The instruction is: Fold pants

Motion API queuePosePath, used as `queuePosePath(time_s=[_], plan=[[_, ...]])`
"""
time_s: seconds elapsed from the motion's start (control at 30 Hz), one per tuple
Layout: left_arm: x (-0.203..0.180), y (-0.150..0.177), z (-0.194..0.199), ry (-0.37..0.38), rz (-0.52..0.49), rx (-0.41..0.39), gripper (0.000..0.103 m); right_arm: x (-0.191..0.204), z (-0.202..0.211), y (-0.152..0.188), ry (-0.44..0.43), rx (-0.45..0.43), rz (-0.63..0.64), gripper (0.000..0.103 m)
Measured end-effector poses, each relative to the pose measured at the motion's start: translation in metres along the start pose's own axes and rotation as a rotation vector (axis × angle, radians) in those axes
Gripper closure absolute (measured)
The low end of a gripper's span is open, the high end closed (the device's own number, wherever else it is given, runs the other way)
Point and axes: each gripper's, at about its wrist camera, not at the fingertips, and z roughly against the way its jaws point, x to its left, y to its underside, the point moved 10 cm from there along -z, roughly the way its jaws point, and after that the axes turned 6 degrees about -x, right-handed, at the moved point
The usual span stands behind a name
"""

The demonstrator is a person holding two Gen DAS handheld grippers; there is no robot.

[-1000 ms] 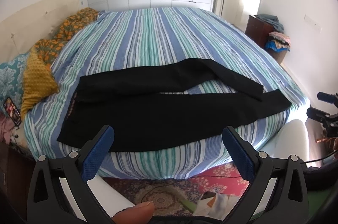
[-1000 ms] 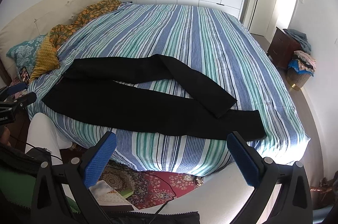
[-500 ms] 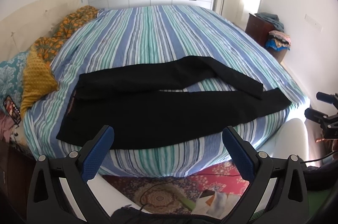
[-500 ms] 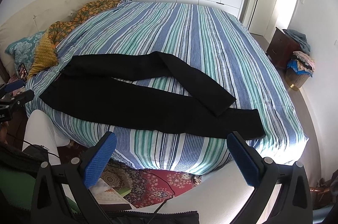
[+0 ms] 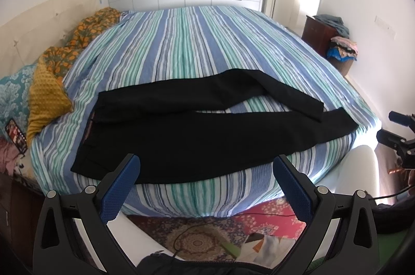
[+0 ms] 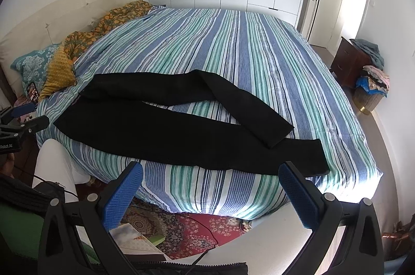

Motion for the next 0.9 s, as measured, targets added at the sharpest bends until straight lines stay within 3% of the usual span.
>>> queuePosePath(time_s=[0.9], plan=[[0.003,0.009,-0.004,0.001,0.002,0.016,0.001,0.021,0.0,-0.002,-0.122,-0.031,-0.044,0.0]])
